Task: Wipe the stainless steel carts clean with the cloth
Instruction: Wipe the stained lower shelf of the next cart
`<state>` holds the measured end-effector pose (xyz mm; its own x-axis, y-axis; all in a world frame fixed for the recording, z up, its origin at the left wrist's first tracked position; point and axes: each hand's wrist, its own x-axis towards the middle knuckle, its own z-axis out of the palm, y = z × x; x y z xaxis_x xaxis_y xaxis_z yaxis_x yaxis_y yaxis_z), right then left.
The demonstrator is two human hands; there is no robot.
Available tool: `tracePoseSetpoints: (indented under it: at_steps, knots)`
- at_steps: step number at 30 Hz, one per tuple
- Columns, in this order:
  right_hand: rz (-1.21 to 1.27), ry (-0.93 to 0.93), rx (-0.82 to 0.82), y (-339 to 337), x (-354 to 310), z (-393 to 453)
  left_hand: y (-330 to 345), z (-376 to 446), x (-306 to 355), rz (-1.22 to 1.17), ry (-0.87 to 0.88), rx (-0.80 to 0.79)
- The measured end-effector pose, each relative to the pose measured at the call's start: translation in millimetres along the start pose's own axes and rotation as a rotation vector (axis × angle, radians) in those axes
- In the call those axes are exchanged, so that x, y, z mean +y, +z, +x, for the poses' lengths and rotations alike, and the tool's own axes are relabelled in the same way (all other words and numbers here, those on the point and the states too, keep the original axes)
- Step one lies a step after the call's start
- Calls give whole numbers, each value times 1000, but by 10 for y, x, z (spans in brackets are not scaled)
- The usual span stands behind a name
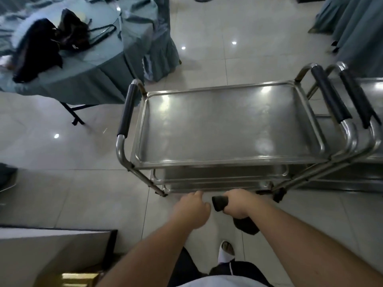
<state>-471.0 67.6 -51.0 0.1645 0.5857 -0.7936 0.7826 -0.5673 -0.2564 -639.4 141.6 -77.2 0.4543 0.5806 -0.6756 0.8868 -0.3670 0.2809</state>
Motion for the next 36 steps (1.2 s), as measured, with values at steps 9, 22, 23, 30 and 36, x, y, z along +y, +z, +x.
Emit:
tracePoseSetpoints:
  at_steps: [9, 22, 23, 30, 36]
  knots:
    - [-4, 67, -52, 466, -413, 182, 13, -46, -819, 90, -8, -48]
    - [168, 52, -102, 1083, -1168, 544, 195, 222, -1978, 96, -54, -168]
    - [173, 53, -126, 1142, -1160, 584, 238, 234, -1999, 95, -60, -175]
    - [294, 42, -158, 1362, -872, 1088, 488, 541, -2053, -63, -183, -169]
    - [367, 50, -98, 1575, -576, 1779, 883, 1086, -2306, -185, -308, -132]
